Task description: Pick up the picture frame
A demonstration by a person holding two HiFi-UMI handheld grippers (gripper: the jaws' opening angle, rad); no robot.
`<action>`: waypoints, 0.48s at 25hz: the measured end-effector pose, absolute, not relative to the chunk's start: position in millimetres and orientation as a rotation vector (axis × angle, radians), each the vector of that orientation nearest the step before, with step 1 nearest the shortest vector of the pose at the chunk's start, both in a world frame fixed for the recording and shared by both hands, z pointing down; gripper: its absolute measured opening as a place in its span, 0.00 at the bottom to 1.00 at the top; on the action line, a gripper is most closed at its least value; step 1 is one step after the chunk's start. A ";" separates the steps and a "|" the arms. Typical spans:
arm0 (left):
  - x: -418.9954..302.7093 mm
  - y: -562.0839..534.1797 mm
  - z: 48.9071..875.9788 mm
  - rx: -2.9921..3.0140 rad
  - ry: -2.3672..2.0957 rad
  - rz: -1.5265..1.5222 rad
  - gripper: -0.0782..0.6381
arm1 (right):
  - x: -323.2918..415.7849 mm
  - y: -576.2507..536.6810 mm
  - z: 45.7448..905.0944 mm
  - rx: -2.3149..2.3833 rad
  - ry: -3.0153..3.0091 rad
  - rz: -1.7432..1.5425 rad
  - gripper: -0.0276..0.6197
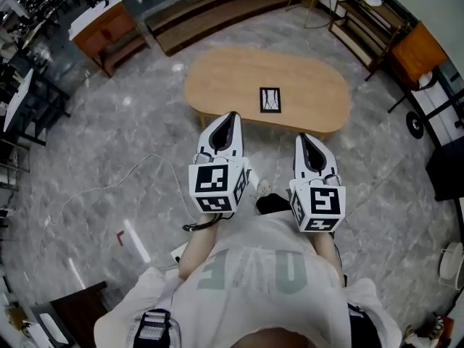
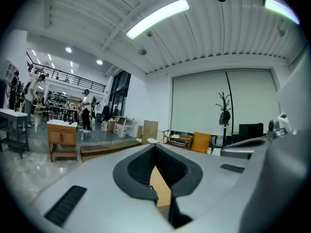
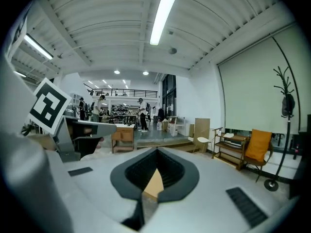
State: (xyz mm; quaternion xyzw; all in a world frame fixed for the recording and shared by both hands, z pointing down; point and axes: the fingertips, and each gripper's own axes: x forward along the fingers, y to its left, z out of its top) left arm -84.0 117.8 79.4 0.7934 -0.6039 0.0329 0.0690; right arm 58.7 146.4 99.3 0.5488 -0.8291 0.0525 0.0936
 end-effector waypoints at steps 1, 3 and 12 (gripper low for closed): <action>-84.2 90.2 74.9 2.390 -1.822 0.090 0.12 | 59.0 117.9 95.9 1.621 -2.460 0.154 0.05; -87.3 39.8 66.1 2.386 -1.843 0.080 0.12 | 57.4 64.8 89.5 1.600 -2.465 0.158 0.05; -97.8 -93.3 62.4 2.348 -1.889 0.145 0.12 | 42.4 -76.4 81.9 1.569 -2.446 0.110 0.05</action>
